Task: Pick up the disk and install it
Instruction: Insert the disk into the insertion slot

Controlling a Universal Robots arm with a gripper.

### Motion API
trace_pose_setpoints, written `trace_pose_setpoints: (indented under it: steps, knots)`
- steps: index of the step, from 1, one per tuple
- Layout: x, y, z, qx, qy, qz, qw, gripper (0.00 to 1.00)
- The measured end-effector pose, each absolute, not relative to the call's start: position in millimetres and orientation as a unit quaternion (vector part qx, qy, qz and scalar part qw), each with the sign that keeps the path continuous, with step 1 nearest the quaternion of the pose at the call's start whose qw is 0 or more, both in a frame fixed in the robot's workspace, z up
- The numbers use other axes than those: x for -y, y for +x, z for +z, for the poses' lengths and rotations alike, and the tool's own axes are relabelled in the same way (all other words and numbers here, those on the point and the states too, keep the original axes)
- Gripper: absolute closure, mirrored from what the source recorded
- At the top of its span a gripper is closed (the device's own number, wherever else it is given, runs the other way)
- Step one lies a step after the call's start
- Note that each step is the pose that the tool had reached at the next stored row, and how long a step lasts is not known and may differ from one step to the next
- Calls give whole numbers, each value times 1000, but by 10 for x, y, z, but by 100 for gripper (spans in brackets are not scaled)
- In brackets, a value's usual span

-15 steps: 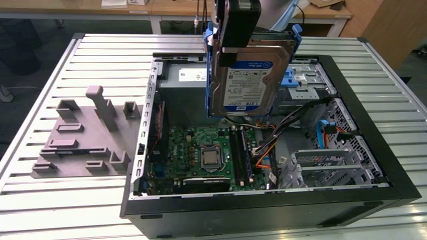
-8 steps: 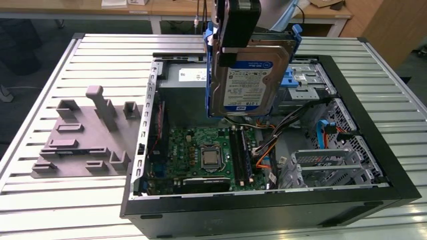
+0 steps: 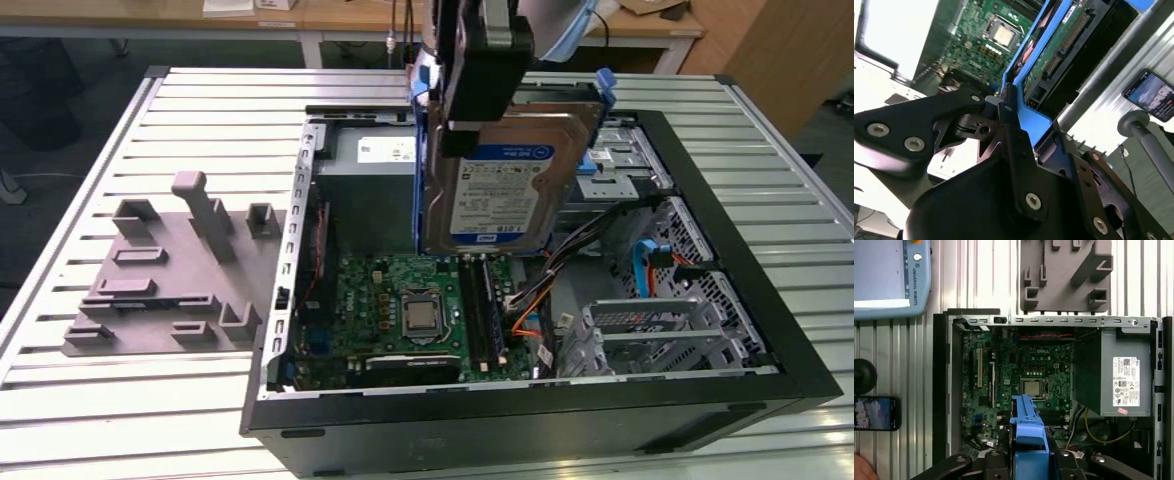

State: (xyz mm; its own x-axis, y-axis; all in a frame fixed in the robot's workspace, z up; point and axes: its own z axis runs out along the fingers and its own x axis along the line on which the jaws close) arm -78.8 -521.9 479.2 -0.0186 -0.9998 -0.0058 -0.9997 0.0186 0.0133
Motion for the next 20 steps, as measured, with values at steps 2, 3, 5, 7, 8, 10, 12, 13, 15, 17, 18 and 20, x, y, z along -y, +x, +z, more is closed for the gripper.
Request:
trace_pose_setpoints:
  steps: [2,3,5,7,8,10,12,13,15,17,18,20]
  knots:
    - [5285,-785,4785,714,700,-7,3,64]
    - [5299,-769,4783,714,700,-7,3,64]
    - [5310,-694,4776,714,700,-7,3,64]
    - [5317,-604,4771,714,700,-7,3,64]
    - [5319,-559,4767,714,700,-7,3,64]
    - [5333,-479,4760,714,700,-7,3,64]
    - [5388,-460,4746,714,700,-7,3,64]
    - [5424,-458,4739,714,700,-7,3,64]
    - [5501,-457,4725,714,700,-7,3,64]
    - [5561,-457,4718,714,700,-7,3,64]
    - [5572,-457,4716,714,700,-7,3,64]
    - [5574,-457,4716,714,700,-7,3,64]
